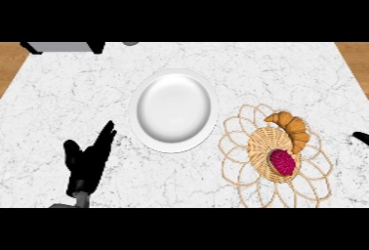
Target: Pick the cupcake from the placemat and place it in the plate
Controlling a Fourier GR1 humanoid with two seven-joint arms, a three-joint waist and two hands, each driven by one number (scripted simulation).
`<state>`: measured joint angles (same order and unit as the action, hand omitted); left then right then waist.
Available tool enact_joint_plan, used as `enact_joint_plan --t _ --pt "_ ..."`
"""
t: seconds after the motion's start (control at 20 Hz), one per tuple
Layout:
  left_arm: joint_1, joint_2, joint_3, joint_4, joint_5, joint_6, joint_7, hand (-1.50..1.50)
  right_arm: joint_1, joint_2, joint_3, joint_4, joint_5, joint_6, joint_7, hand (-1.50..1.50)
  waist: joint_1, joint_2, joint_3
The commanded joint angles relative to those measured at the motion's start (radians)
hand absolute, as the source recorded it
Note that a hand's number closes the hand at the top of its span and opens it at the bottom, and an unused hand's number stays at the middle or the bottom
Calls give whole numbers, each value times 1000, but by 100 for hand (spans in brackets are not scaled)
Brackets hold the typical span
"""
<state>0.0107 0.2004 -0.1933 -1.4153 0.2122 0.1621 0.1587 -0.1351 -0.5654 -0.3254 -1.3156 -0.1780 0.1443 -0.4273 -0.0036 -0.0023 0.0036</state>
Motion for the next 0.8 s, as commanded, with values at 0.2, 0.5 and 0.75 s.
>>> enact_joint_plan --t 0.2,0.5,0.75 --pt "-6 -2 6 1 3 -4 38 0 108 -219 114 -153 150 168 135 -150 -9 -1 -6" --pt "14 -28 -2 -18 -12 8 31 0 135 -265 168 -317 220 210 315 -150 -3 0 -5" --pt "6 -4 23 13 -7 -36 22 0 120 -185 295 -482 324 168 547 -150 0 1 -5"
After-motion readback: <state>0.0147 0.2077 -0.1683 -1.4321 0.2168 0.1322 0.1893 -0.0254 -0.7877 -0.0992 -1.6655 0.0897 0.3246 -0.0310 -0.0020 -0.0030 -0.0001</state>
